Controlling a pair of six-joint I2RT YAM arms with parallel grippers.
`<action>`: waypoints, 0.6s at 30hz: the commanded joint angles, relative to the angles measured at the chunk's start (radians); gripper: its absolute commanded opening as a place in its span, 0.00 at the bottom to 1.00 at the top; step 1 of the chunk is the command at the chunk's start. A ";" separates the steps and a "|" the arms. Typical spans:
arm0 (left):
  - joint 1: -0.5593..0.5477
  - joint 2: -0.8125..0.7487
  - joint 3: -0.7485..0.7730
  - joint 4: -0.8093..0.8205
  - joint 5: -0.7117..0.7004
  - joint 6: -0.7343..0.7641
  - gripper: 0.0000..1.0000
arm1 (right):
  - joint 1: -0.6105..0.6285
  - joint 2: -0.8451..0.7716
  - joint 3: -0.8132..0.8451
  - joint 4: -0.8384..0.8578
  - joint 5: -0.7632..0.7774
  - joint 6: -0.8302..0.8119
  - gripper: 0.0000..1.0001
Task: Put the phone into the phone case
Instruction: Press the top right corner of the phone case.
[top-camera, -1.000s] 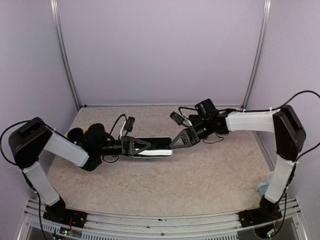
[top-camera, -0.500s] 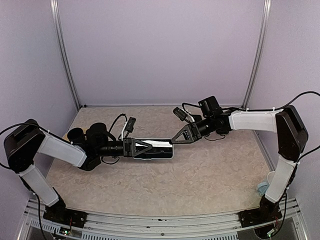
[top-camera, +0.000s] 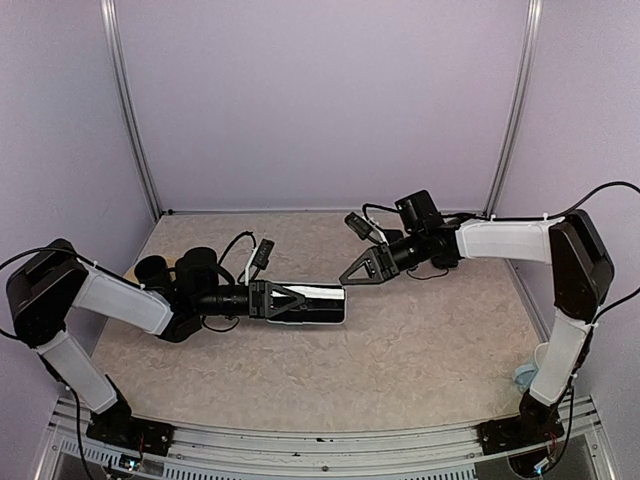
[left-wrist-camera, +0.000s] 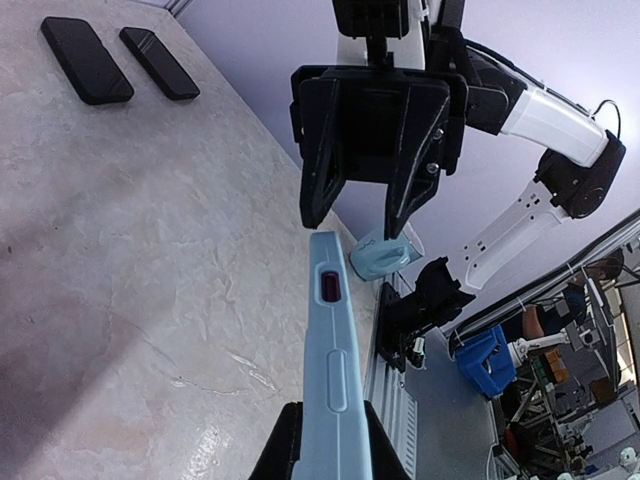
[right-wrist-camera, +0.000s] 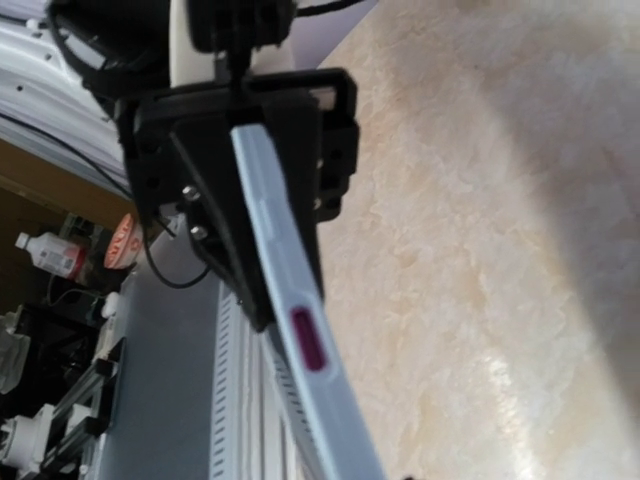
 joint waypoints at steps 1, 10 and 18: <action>-0.007 -0.035 0.031 0.044 -0.002 0.018 0.00 | 0.016 0.030 0.039 -0.032 0.050 -0.021 0.34; -0.008 -0.051 0.021 0.048 -0.006 0.020 0.00 | 0.019 0.054 0.046 -0.059 0.082 -0.044 0.37; -0.004 -0.042 0.023 0.052 -0.007 0.015 0.00 | 0.025 0.046 0.033 -0.088 0.014 -0.098 0.15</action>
